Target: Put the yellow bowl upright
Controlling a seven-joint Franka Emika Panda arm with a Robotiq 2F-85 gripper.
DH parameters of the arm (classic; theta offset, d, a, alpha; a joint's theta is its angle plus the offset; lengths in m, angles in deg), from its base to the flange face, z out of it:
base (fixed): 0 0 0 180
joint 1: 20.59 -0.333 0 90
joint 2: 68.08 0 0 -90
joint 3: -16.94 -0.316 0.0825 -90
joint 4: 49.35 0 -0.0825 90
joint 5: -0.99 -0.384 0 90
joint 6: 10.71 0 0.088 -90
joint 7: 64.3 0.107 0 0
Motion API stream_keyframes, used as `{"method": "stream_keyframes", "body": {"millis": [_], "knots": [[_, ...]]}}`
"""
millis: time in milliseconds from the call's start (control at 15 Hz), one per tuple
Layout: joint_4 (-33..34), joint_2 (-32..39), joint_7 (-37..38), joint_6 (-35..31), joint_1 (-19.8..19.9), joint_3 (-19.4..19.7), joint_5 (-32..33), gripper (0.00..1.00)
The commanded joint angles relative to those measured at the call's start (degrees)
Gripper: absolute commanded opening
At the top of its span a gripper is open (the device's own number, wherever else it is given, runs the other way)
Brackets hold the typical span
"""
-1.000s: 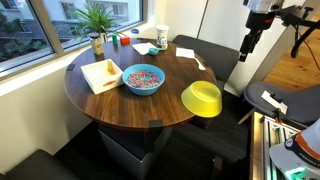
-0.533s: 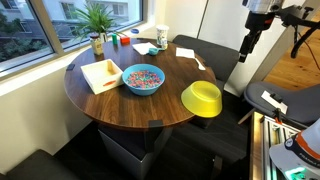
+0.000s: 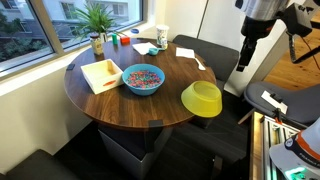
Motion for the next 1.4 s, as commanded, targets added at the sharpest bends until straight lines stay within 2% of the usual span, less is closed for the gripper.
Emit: {"method": "stream_keyframes", "body": {"millis": [0,67,600,733,1067,1200,1333], "knots": [[-2.55,-3.83,2.08,-0.31,-3.85,-3.71,2.39,1.0],[-0.13,-0.91,1.21,0.25,-3.05,-1.68,1.11,1.0],[-0.09,-0.98,1.59,0.21,-3.61,-1.23,1.06,1.0],[-0.43,0.09,4.78,1.94,-3.47,-3.55,2.47,1.0],[-3.29,-0.53,8.81,-0.19,-6.43,-6.54,-0.09,1.0],[-5.02,-1.18,9.16,-1.3,-8.24,-7.61,-0.5,1.0],[-7.61,-1.91,6.09,-3.57,-11.0,-8.58,0.52,1.0]]}}
